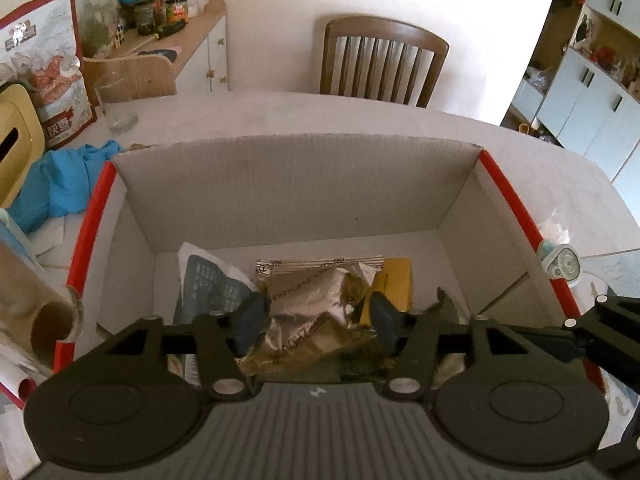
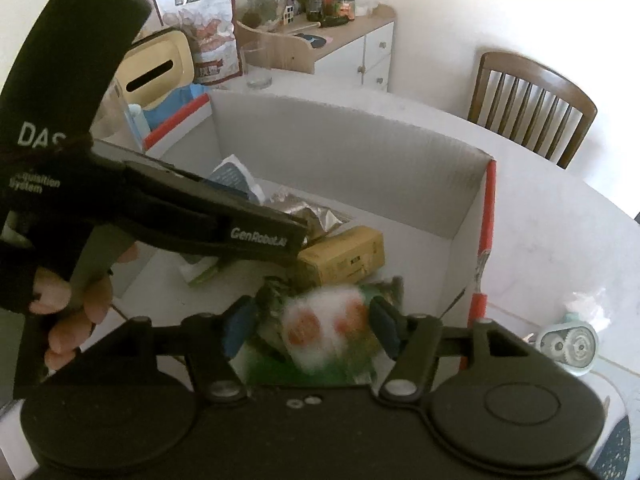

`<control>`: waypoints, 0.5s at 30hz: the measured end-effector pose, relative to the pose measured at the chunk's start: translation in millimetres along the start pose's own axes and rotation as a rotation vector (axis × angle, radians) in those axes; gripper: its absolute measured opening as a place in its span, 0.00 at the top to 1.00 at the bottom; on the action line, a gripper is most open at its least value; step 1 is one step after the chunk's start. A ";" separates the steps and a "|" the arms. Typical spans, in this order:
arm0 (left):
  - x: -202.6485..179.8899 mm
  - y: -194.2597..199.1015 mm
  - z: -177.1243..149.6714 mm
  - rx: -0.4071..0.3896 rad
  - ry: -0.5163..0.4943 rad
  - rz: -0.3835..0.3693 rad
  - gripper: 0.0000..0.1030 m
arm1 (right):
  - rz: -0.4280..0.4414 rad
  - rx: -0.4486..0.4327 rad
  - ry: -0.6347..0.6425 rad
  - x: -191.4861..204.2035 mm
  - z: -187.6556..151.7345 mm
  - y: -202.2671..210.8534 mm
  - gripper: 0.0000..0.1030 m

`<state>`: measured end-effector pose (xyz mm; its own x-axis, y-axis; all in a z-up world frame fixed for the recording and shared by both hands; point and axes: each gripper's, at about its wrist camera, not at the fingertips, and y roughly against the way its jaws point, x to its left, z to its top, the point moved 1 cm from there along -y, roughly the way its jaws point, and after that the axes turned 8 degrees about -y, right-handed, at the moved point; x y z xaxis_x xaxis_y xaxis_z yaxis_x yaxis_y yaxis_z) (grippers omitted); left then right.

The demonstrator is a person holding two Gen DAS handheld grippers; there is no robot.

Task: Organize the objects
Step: 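Open both tools to release the foil bag and pouch into the box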

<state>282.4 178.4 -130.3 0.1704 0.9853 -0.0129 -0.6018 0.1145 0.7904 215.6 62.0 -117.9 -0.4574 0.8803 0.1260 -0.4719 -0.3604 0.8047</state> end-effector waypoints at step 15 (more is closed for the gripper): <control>-10.2 46.1 -3.7 -0.079 -0.010 -0.003 0.36 | 0.043 -0.095 -0.069 -14.4 -3.5 50.8 0.39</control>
<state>250.0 174.1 -96.0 0.1798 0.9837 -0.0091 -0.6610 0.1276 0.7395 195.5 29.9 -80.9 -0.4272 0.8815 0.2012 -0.5238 -0.4227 0.7396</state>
